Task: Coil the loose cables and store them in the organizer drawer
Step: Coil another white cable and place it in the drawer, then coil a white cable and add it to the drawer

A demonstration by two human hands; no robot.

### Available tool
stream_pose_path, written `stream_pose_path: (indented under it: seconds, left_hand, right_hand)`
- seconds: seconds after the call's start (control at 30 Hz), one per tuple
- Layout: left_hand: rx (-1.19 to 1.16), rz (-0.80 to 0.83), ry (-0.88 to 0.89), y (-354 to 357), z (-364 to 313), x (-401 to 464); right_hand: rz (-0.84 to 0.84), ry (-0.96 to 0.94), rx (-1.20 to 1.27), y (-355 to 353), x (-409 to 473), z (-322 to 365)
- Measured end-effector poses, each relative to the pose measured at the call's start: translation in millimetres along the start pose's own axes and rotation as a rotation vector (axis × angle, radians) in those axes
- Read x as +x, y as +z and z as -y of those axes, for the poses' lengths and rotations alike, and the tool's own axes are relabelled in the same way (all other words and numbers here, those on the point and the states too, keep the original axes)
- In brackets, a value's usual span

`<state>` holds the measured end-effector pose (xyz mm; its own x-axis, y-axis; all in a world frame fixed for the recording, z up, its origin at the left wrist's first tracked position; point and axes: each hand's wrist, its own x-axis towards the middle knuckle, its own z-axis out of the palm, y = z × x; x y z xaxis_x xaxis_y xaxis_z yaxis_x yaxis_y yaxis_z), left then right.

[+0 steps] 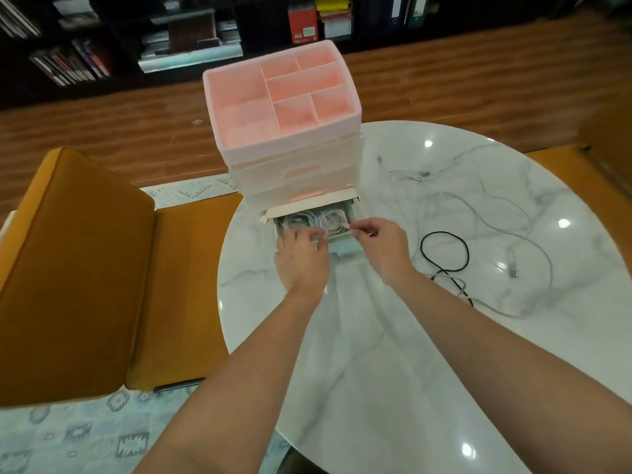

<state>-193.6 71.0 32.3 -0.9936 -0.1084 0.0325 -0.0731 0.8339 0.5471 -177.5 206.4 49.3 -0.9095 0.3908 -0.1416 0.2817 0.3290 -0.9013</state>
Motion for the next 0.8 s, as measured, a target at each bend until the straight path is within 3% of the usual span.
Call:
stream_pose_path:
  seconds: [0.23,0.33,0.47,0.67,0.8]
  left_hand:
    - [-0.124,0.369,0.183,31.9,-39.4,-46.0]
    - [-0.178,0.522,0.152,42.9,-54.2,-60.0]
    - [-0.215,0.704,0.076,55.8,-70.6,-77.5]
    - [-0.181,0.793,0.137,81.3,-71.9,-99.1]
    - [-0.227,0.747,0.204,83.8,-79.5,-108.0]
  right_hand:
    - [-0.114,-0.01,-0.187,-66.5,-29.6,-34.9]
    - [-0.161,-0.042,-0.36,-91.9,-39.8,-53.8]
    - [-0.109,0.081,-0.409,-113.8,-54.7,-76.9]
    - [-0.136,0.167,-0.266,-127.5,-66.5,-91.8]
    - [-0.163,0.171,-0.097,-135.8,-70.2,-83.2]
